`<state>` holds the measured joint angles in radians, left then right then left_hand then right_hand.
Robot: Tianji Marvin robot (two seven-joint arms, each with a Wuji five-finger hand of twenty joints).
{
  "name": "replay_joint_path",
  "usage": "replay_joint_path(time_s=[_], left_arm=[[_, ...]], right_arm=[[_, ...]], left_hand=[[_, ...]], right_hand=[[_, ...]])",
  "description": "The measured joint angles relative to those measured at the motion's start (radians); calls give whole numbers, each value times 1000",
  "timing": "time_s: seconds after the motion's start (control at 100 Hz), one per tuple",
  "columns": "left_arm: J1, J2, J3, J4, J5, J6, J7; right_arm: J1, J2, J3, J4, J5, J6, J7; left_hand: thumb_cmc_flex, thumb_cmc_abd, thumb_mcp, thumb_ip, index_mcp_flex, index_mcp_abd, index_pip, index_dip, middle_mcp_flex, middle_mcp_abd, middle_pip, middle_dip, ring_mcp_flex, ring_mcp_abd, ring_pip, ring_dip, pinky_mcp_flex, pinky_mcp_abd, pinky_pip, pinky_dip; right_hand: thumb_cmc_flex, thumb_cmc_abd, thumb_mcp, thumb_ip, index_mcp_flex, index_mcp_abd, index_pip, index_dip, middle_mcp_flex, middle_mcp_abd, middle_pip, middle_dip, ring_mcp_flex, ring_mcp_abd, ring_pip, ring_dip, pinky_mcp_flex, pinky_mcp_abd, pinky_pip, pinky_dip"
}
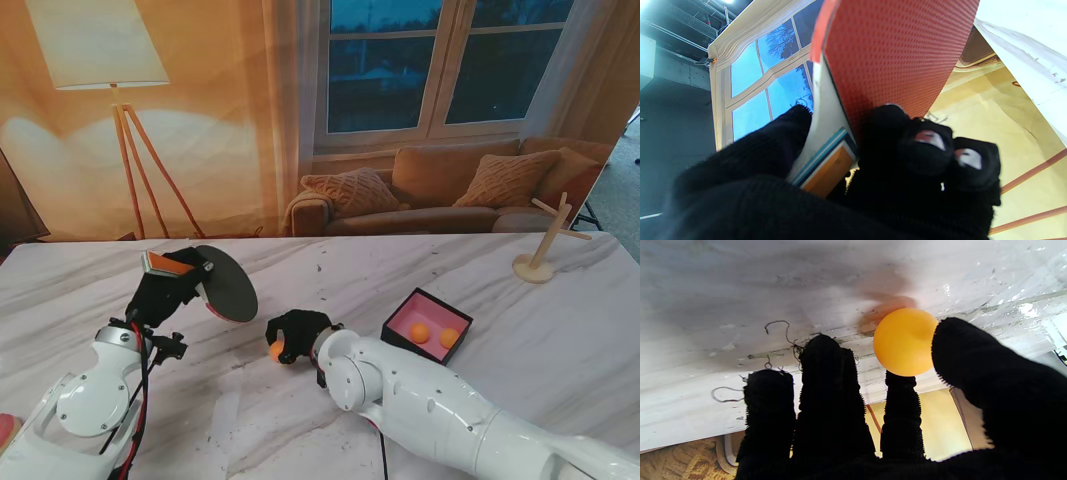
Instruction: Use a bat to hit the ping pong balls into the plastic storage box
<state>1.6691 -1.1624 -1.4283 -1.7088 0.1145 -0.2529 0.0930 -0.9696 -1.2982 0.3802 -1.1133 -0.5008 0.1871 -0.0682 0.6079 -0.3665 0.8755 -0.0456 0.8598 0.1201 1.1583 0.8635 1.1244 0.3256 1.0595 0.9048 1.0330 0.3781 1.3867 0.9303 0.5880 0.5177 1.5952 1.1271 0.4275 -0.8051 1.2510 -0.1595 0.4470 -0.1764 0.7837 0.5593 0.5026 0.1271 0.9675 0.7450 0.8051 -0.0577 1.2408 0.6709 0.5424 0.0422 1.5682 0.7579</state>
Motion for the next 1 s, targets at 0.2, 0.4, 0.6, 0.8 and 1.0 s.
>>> replay_joint_path(time_s=[0.2,0.4,0.6,0.8,1.0], left_arm=[[0,0,0,0,0,-3,0],[3,0,-2,0,2,-5,2],[3,0,-3,0,1,-6,0],[2,0,-2,0,0,-6,-2],[0,0,0,2,-4,-7,-4]], right_arm=[[9,-13,-16,33,3,-6,-2],[14,-24,-20,54,5,-13,-17],[6,-27,-10,63,0,-27,-46],[-20,-12,29,29,-7,-37,-58],[-56,17,88,-45,-27,-52,-65]], left_hand=[[0,0,0,0,0,0,0,0,0,0,0,0,0,0,0,0,0,0,0,0],[0,0,0,0,0,0,0,0,0,0,0,0,0,0,0,0,0,0,0,0],[0,0,0,0,0,0,0,0,0,0,0,0,0,0,0,0,0,0,0,0],[0,0,0,0,0,0,0,0,0,0,0,0,0,0,0,0,0,0,0,0],[0,0,0,0,0,0,0,0,0,0,0,0,0,0,0,0,0,0,0,0]], right_hand=[[66,-43,18,-8,20,-12,69,76,189,-30,35,21,102,0,19,-24,77,3,28,-29],[122,-91,18,-120,81,-21,130,90,324,-41,9,-3,191,7,19,-111,146,21,52,-81],[130,-96,18,-148,106,-4,203,-19,414,-26,-15,-44,282,33,15,-132,220,43,74,-125],[129,-96,7,-164,131,33,214,-73,464,-15,-18,-61,322,52,13,-121,252,57,89,-141],[129,-94,-3,-172,141,36,212,-93,474,-15,-22,-62,327,55,13,-121,257,60,95,-144]])
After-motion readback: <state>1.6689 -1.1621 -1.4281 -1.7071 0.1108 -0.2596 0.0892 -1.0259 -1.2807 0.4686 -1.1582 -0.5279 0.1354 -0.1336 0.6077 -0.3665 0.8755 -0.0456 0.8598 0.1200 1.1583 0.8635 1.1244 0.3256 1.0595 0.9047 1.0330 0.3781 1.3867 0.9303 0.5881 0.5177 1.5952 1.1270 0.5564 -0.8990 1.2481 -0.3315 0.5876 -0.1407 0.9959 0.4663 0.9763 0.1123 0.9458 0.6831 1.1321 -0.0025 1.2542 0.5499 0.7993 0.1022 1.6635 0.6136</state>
